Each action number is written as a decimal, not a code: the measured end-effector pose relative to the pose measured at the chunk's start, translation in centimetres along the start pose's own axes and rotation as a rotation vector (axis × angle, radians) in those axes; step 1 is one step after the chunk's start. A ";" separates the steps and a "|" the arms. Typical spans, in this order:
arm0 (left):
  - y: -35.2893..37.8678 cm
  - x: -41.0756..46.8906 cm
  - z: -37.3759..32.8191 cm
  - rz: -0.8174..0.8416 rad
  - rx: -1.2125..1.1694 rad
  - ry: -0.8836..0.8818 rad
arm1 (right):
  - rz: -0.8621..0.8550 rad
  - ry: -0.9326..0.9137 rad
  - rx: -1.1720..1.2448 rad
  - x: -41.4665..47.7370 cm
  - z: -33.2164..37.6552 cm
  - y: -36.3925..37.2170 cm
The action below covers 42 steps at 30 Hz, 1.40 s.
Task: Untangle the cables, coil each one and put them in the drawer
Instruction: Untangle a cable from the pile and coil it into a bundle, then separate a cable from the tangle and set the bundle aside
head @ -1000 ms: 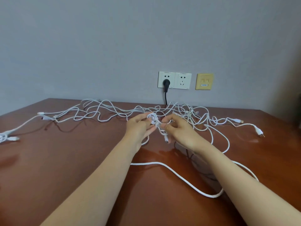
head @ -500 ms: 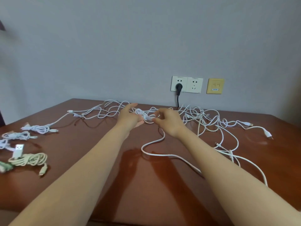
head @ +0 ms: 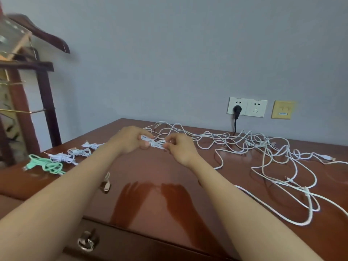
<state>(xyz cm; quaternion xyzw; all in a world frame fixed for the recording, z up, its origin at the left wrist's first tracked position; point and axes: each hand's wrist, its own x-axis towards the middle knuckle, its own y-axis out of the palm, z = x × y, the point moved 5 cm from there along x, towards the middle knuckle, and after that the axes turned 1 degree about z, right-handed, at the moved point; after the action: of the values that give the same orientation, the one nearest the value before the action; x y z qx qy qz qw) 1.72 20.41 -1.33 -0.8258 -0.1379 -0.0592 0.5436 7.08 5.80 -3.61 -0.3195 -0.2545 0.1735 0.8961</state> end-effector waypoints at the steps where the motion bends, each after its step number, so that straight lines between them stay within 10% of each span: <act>1: -0.3 -0.2 0.8 0.011 0.047 -0.009 | 0.011 -0.001 0.007 0.1 0.4 0.7; 24: -1.8 -3.9 10.5 0.185 0.410 -0.311 | 0.244 0.009 -0.043 0.0 4.8 12.2; 42: -1.4 -0.7 2.6 0.200 0.410 -0.172 | 0.291 0.057 -0.267 0.9 1.6 3.5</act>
<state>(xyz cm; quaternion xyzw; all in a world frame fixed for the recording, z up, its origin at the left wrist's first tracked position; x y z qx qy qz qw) 0.47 23.17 -1.32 -0.7096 -0.1102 0.0947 0.6894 6.43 9.56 -4.56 -0.4736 -0.2010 0.2567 0.8182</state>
